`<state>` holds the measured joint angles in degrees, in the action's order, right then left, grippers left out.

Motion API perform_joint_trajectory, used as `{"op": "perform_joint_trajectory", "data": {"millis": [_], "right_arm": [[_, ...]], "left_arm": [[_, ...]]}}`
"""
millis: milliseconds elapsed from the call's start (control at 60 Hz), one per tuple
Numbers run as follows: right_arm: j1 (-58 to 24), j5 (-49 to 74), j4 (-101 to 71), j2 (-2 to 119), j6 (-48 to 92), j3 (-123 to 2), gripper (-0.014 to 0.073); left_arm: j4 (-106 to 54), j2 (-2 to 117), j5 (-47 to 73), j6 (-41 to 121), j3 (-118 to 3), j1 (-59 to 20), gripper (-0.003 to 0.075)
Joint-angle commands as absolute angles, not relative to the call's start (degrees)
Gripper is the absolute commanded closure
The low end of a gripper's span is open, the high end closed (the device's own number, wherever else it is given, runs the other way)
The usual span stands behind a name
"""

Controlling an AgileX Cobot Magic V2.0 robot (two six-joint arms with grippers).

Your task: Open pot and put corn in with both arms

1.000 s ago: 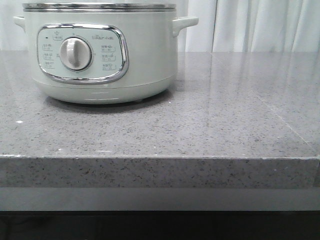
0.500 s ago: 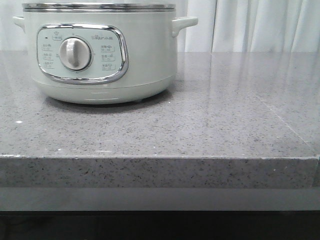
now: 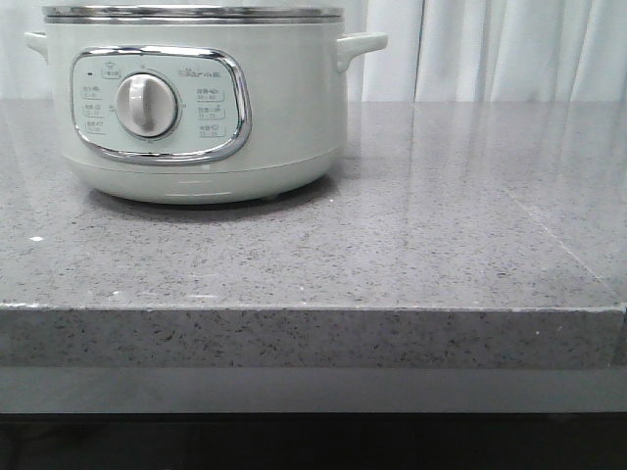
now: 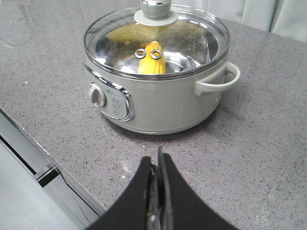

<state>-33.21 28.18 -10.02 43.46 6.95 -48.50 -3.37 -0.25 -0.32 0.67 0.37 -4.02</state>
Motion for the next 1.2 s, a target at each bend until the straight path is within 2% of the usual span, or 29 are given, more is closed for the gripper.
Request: {"op": "perform_joint_trajectory", "data": {"millis": [0, 883, 1183], "right_arm": [[-33.0, 24.0, -10.5, 43.1, 7.0, -50.0, 0.0659], [-32.9, 22.7, -10.2, 42.3, 7.1, -49.4, 0.0659], [-16.1, 9.3, -9.7, 24.2, 7.1, -30.7, 0.0657]], "left_arm": [[-3.8, -1.5, -5.4, 0.7, 0.7, -4.6, 0.0741], [-3.8, -1.5, -5.4, 0.7, 0.7, -4.6, 0.0741], [-3.8, -1.5, -5.4, 0.7, 0.7, -4.6, 0.0741]]}}
